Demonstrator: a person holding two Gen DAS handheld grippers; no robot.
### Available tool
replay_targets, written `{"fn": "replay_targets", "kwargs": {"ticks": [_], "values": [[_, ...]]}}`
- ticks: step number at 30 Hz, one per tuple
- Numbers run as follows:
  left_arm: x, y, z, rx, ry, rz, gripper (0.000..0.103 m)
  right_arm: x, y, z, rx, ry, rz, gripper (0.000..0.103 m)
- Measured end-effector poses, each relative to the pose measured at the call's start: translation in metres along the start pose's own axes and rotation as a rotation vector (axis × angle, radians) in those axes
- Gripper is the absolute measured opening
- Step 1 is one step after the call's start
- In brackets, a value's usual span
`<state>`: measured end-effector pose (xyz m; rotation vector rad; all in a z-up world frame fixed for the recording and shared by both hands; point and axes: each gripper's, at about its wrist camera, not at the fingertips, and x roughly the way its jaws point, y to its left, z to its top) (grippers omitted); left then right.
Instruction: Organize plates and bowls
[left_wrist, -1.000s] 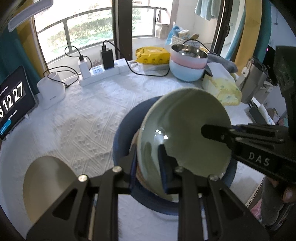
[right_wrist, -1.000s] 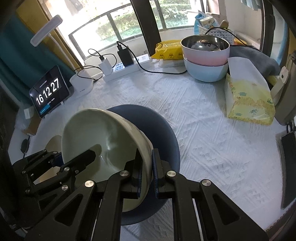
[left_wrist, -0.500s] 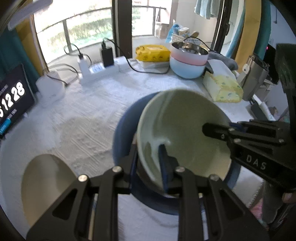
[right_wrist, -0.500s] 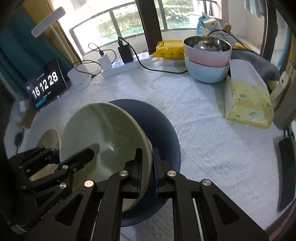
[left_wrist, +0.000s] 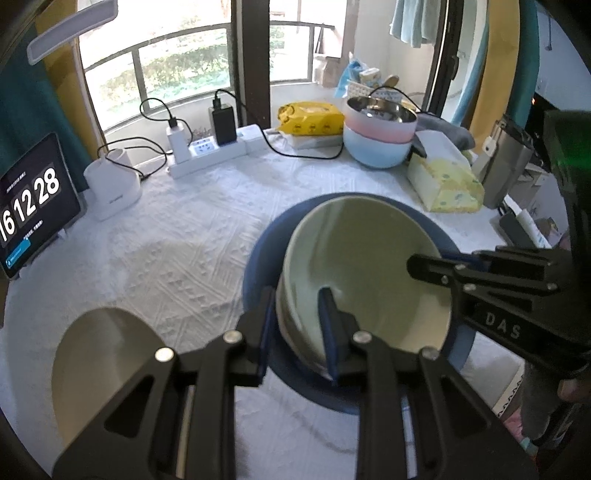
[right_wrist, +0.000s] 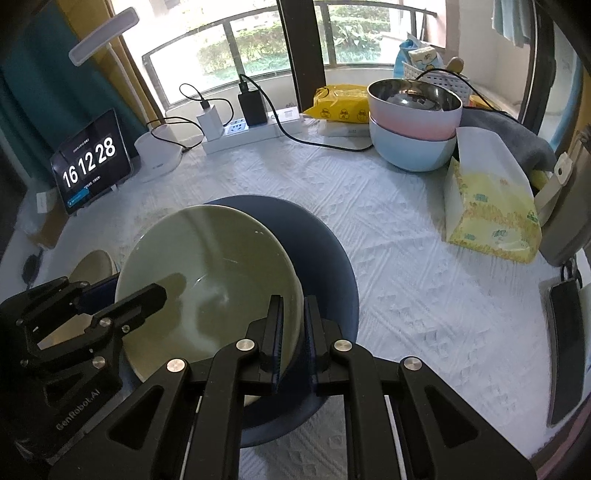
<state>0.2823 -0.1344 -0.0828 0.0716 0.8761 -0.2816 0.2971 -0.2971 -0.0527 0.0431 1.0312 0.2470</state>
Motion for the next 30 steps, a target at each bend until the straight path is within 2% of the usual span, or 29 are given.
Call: {"fn": "replay_targets", "kwargs": {"ticks": [10, 17, 23, 30], "values": [[-0.022, 0.022, -0.001, -0.083, -0.056, -0.036, 0.027, -0.03, -0.006, -0.001, 0.017, -0.077, 0.012, 0.015], [-0.035, 0.04, -0.002, -0.143, -0.092, -0.035, 0.027, -0.052, -0.022, 0.003, 0.038, -0.138, 0.01, 0.023], [-0.023, 0.051, -0.004, -0.173, -0.068, -0.03, 0.027, -0.041, -0.04, 0.001, 0.083, -0.119, 0.035, 0.029], [-0.007, 0.046, -0.009, -0.169, -0.031, -0.044, 0.027, -0.026, -0.052, -0.006, 0.104, -0.091, 0.071, 0.031]]}}
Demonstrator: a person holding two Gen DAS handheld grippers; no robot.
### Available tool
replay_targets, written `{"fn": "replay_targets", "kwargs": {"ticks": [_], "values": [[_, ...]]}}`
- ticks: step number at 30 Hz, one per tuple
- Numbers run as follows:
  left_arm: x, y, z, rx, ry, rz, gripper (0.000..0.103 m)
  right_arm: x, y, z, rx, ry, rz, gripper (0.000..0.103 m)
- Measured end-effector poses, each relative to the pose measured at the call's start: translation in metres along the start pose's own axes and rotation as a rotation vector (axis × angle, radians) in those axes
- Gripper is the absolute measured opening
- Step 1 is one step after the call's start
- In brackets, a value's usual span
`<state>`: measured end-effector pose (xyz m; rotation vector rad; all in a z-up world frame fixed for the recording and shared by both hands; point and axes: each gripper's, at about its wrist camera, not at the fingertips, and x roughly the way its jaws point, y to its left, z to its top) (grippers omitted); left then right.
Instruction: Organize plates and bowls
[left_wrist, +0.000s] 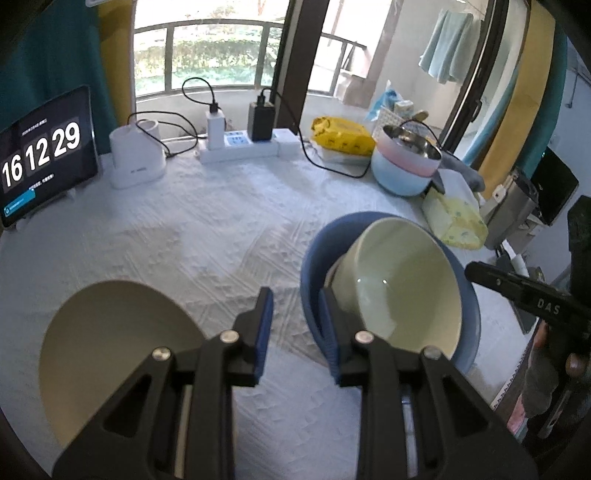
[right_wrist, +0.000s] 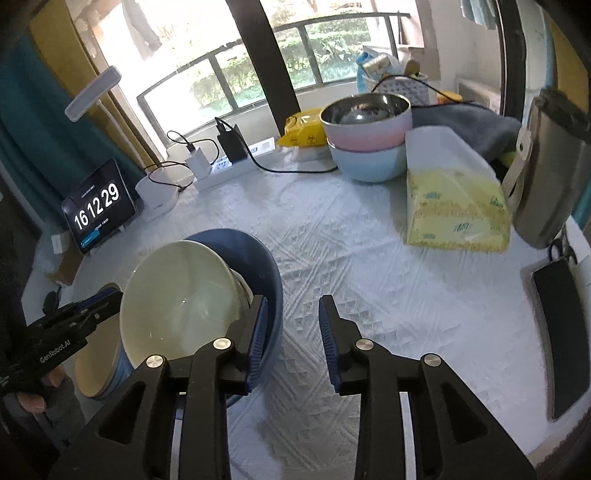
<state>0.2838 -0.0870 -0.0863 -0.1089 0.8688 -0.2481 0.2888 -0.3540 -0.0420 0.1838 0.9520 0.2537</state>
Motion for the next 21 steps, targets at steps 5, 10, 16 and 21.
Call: {"fn": "replay_targets", "kwargs": {"ticks": [5, 10, 16, 21], "values": [[0.013, -0.003, -0.002, 0.005, 0.031, 0.025, 0.029, 0.008, -0.001, -0.002, -0.016, 0.014, 0.016, 0.034], [0.021, -0.015, -0.003, 0.081, 0.045, 0.1, 0.035, 0.016, 0.002, -0.003, -0.049, 0.024, -0.009, 0.037], [0.029, -0.013, -0.002, 0.075, 0.066, 0.102, 0.037, 0.023, 0.008, -0.005, -0.09, 0.025, -0.081, 0.048], [0.033, -0.01, -0.002, 0.048, 0.086, 0.079, 0.037, 0.026, 0.002, -0.007, -0.073, 0.008, -0.152, 0.068]]}}
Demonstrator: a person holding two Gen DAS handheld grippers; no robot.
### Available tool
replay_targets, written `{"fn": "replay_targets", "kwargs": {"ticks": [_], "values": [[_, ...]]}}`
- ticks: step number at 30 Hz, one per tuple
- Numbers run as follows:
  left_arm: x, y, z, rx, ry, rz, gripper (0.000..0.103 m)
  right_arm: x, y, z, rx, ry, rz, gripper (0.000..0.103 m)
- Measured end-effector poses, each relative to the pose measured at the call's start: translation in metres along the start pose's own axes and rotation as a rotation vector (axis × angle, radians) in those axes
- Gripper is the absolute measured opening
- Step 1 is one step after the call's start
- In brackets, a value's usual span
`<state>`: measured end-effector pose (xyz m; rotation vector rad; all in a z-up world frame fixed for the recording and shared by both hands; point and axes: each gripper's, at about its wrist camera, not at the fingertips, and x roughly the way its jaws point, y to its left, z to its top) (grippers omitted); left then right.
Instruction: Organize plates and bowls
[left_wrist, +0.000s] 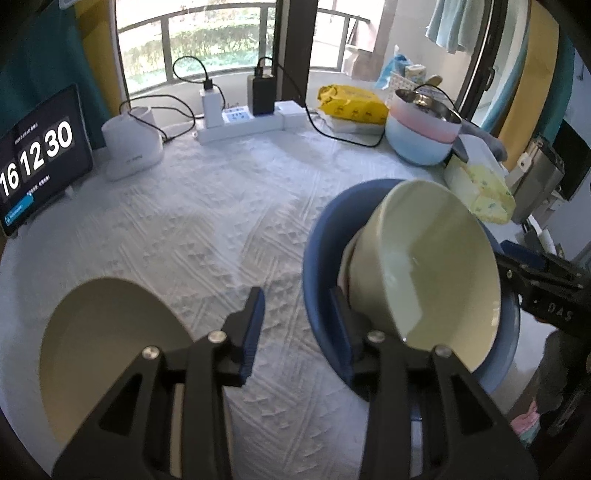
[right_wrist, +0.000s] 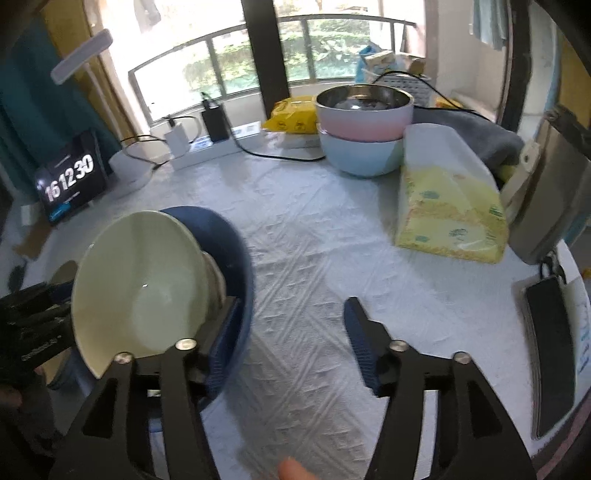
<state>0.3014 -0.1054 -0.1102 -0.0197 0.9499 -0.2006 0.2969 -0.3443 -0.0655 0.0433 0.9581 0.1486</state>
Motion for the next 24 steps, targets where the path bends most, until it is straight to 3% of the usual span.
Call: {"fn": "replay_targets", "kwargs": {"ticks": [8, 13, 21, 24], "values": [[0.0, -0.001, -0.002, -0.025, -0.016, -0.008, 0.037, 0.007, -0.014, -0.002, 0.115, 0.007, 0.064, 0.07], [0.0, 0.004, -0.006, -0.081, -0.048, -0.033, 0.037, 0.006, -0.01, -0.003, 0.096, -0.007, 0.078, 0.068], [-0.002, 0.004, -0.012, -0.12, -0.111, -0.047, 0.033, -0.001, 0.001, -0.008, 0.09, -0.067, 0.132, 0.033], [-0.004, -0.001, -0.013, -0.106, -0.136, -0.039, 0.022, -0.002, 0.005, -0.009, 0.101, -0.079, 0.156, 0.018]]}}
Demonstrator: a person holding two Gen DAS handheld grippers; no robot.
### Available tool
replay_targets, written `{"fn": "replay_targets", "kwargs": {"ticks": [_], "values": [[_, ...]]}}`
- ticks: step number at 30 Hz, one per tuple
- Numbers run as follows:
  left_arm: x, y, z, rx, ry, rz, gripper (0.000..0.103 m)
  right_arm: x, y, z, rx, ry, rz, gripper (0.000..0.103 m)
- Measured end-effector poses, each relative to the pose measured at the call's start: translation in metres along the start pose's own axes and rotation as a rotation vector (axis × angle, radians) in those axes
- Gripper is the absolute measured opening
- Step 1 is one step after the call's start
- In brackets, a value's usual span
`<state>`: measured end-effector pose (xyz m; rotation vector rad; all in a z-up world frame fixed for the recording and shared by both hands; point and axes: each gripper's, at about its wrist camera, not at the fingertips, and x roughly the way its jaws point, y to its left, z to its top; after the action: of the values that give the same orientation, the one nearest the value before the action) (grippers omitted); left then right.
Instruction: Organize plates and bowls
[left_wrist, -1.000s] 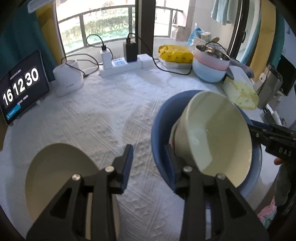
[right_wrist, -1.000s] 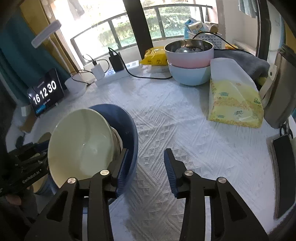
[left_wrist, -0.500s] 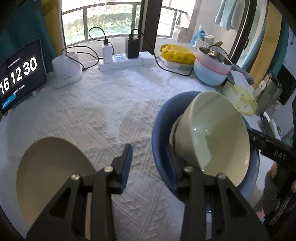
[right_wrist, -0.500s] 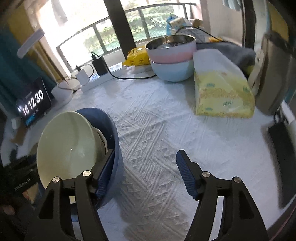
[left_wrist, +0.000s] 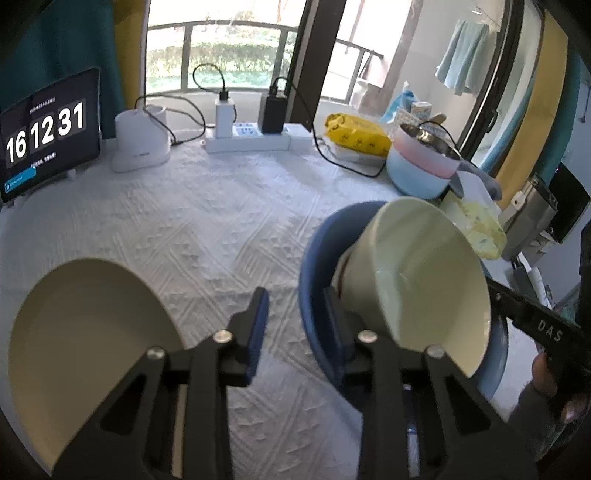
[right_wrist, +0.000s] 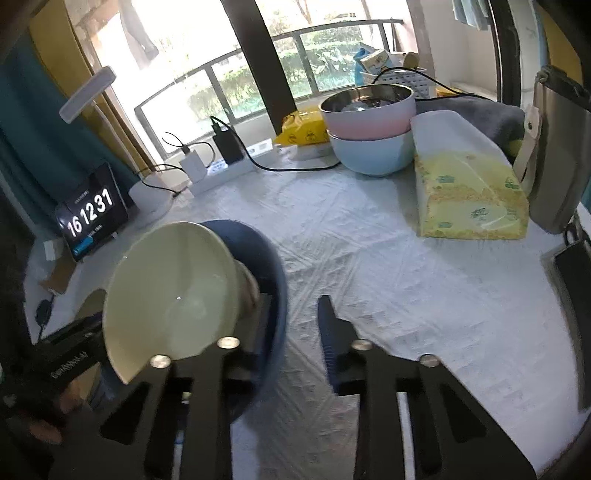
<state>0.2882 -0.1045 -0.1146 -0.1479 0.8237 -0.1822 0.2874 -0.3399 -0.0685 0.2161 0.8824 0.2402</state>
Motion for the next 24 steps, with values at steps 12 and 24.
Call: {"fn": "replay_targets", "kwargs": {"ticks": [12, 24], "values": [[-0.007, -0.014, -0.006, 0.03, -0.076, 0.036, 0.011, -0.001, 0.005, -0.004, 0.018, -0.04, -0.017, 0.011], [-0.009, -0.014, -0.007, 0.032, -0.063, 0.027, 0.011, -0.003, 0.007, -0.005, 0.014, -0.042, -0.032, 0.01]]}}
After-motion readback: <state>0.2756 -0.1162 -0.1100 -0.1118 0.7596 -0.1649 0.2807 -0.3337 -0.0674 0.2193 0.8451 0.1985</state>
